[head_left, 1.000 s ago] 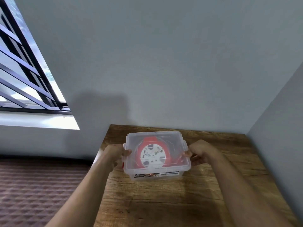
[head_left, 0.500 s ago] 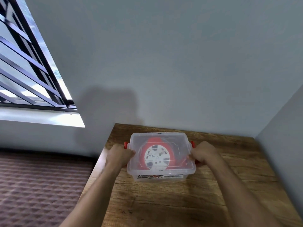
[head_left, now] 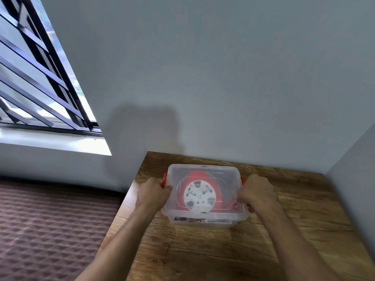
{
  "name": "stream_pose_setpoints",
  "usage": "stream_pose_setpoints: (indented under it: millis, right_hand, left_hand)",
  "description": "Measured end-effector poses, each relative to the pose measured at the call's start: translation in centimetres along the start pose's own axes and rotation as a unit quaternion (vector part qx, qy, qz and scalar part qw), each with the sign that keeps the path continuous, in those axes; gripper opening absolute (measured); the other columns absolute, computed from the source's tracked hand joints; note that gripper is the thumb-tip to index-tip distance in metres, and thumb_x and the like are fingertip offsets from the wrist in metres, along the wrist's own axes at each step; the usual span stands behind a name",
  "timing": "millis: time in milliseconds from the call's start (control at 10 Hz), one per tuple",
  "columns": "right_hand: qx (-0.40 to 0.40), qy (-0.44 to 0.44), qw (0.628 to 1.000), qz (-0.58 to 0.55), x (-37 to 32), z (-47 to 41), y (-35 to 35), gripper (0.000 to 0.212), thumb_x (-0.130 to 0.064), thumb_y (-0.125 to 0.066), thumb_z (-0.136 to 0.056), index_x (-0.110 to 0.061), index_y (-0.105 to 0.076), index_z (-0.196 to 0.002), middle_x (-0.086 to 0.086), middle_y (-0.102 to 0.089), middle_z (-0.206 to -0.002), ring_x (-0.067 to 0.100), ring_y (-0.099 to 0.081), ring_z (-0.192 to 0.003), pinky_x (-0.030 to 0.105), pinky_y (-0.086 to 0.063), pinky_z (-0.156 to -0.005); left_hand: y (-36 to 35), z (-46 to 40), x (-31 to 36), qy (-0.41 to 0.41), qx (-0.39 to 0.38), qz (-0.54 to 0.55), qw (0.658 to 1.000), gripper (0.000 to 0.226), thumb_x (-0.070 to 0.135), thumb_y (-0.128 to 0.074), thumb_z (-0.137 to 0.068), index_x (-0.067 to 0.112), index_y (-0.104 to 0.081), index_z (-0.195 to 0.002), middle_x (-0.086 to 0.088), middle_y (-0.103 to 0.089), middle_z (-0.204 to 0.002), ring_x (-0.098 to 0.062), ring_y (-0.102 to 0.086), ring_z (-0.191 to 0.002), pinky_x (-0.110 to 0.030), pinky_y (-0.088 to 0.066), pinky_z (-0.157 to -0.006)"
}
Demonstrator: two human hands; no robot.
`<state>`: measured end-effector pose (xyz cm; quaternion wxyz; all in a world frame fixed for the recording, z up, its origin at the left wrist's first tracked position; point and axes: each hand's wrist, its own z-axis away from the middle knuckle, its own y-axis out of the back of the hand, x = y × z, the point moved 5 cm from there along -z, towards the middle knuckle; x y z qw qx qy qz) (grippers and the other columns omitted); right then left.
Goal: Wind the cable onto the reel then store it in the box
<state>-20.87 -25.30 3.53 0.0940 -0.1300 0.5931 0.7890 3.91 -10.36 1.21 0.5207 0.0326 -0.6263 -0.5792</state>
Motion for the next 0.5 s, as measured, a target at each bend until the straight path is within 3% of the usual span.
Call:
stream_pose_setpoints:
  millis: [100, 200, 300, 400, 500]
  right_hand:
    - [0.019, -0.002, 0.999, 0.039, 1.4, -0.1, 0.4, 0.006, -0.013, -0.072, -0.079, -0.008, -0.069, -0.078, 0.007, -0.067, -0.07, 0.022, -0.07, -0.062, 0.032, -0.061, -0.06]
    - [0.026, -0.014, 0.998, 0.063, 2.7, 0.1, 1.3, 0.008, -0.013, -0.071, -0.078, -0.008, -0.067, -0.075, 0.006, -0.067, -0.07, 0.022, -0.069, -0.062, 0.029, -0.059, -0.058]
    - [0.004, -0.013, 0.998, 0.064, 3.1, 0.2, 1.9, 0.006, -0.014, -0.072, -0.078, -0.008, -0.071, -0.08, 0.006, -0.069, -0.071, 0.021, -0.07, -0.063, 0.031, -0.061, -0.062]
    - [0.029, 0.033, 0.995, 0.092, 1.9, -0.1, 2.4, 0.017, -0.017, -0.065, -0.085, -0.011, -0.072, -0.099, 0.007, -0.073, -0.094, 0.023, -0.071, -0.085, 0.03, -0.057, -0.071]
    - [0.088, 0.159, 0.982, 0.058, -1.6, -0.9, 2.3, 0.054, -0.031, -0.062, -0.094, -0.004, -0.049, -0.139, 0.016, -0.055, -0.136, 0.031, -0.053, -0.125, 0.037, -0.046, -0.101]
  left_hand:
    - [-0.9, -0.1, 0.8, -0.015, -0.045, 0.027, 0.999, 0.019, 0.031, -0.064, -0.097, 0.022, -0.077, -0.088, 0.005, -0.076, -0.086, -0.006, -0.064, -0.071, -0.019, -0.045, -0.056]
    - [-1.9, 0.4, 2.0, -0.034, -0.05, 0.035, 0.998, 0.024, 0.032, -0.065, -0.097, 0.017, -0.08, -0.106, 0.004, -0.079, -0.097, -0.005, -0.064, -0.073, -0.015, -0.043, -0.056]
    - [-2.6, 0.2, 2.3, -0.045, -0.039, 0.033, 0.998, 0.017, 0.031, -0.065, -0.096, 0.021, -0.079, -0.097, 0.004, -0.079, -0.092, -0.003, -0.062, -0.068, -0.015, -0.045, -0.054]
    - [-2.5, -0.1, 2.8, -0.046, -0.049, -0.011, 0.998, 0.03, 0.037, -0.062, -0.097, 0.016, -0.072, -0.117, -0.001, -0.077, -0.112, -0.015, -0.072, -0.096, -0.03, -0.058, -0.082]
    - [-1.8, -1.1, 5.1, -0.103, -0.021, -0.106, 0.989, 0.08, 0.053, -0.041, -0.104, 0.006, -0.015, -0.164, -0.012, -0.022, -0.171, -0.031, -0.019, -0.159, -0.043, -0.021, -0.126]
